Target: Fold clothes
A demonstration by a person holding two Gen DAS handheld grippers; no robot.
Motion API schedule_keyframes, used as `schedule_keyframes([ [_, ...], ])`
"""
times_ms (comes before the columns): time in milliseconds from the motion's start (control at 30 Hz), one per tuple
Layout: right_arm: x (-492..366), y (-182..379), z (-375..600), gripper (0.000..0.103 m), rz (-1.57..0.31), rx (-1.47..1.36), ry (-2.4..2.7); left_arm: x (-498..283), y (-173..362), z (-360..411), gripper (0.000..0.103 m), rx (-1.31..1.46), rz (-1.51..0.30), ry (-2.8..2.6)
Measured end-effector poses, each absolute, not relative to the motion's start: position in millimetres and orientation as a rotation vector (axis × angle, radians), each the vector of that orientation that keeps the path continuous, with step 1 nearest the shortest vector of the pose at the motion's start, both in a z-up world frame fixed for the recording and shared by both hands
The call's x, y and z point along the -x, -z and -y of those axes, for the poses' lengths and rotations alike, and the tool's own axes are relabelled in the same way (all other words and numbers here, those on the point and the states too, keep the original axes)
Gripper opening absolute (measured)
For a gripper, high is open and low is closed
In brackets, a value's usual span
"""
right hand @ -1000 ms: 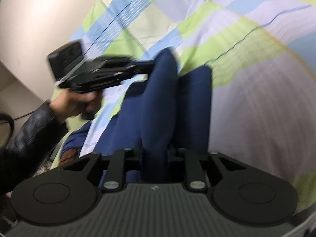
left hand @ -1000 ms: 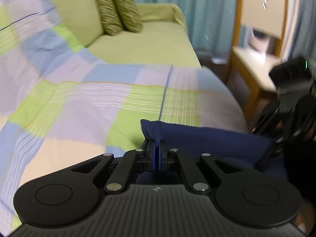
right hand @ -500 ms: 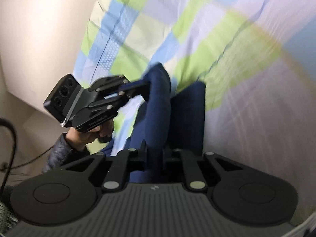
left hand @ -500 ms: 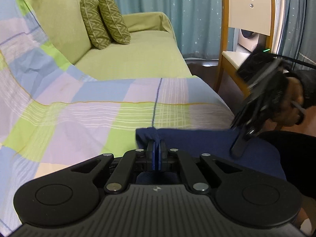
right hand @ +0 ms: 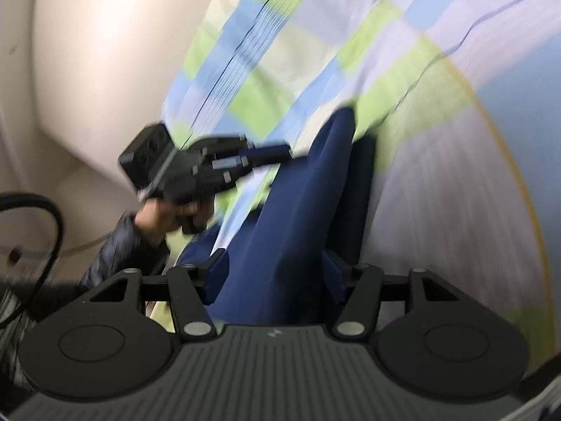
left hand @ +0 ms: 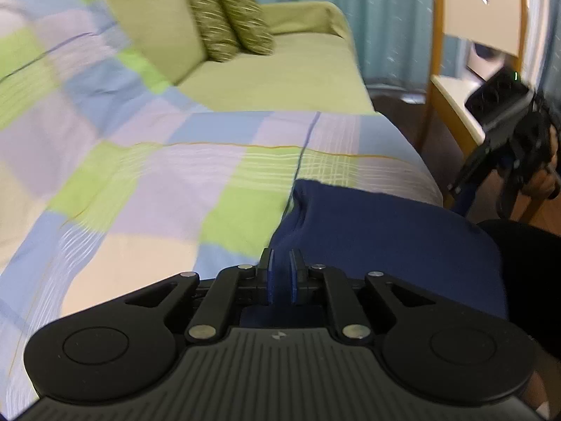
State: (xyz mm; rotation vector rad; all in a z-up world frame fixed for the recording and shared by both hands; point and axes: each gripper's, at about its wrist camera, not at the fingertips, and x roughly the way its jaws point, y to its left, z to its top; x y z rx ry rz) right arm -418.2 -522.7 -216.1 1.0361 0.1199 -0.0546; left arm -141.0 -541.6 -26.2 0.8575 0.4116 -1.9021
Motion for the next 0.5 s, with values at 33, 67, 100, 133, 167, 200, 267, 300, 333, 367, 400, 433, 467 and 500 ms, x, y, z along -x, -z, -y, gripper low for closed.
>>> schedule_keyframes([
  [33,416,218,522,0.053,-0.134,-1.031,0.039,140,24,539,0.012,-0.855,-0.416,1.901],
  [67,412,221,522,0.048,-0.157,-1.029,0.028,144,24,529,0.012,-0.861,-0.434,1.903],
  [100,406,229,522,0.042,-0.186,-1.037,0.022,151,29,519,0.012,-0.88,-0.464,1.902],
  [133,402,233,524,0.028,-0.186,-1.057,0.017,154,32,515,0.012,-0.895,-0.482,1.902],
  [167,399,237,526,0.025,-0.186,-1.077,0.012,160,41,510,0.012,-0.936,-0.501,1.893],
  [200,397,240,528,0.023,-0.185,-1.101,0.009,165,49,506,0.012,-0.961,-0.506,1.854],
  [267,399,241,526,0.018,-0.19,-1.173,0.033,166,59,501,0.012,-0.95,-0.537,1.794],
  [300,402,241,524,0.017,-0.194,-1.206,0.052,164,60,500,0.012,-0.927,-0.552,1.769],
  [333,404,240,521,0.015,-0.193,-1.226,0.074,164,61,499,0.012,-0.92,-0.549,1.749],
  [367,407,240,516,0.014,-0.189,-1.255,0.101,164,61,499,0.012,-0.919,-0.548,1.745],
  [400,411,241,507,0.014,-0.182,-1.304,0.141,164,63,497,0.012,-0.908,-0.555,1.739],
  [433,412,242,500,0.014,-0.176,-1.342,0.172,164,65,497,0.012,-0.903,-0.556,1.732],
  [467,408,241,495,0.014,-0.177,-1.358,0.189,164,66,497,0.012,-0.898,-0.557,1.725],
  [500,403,239,489,0.014,-0.182,-1.365,0.212,164,66,496,0.012,-0.894,-0.553,1.719],
])
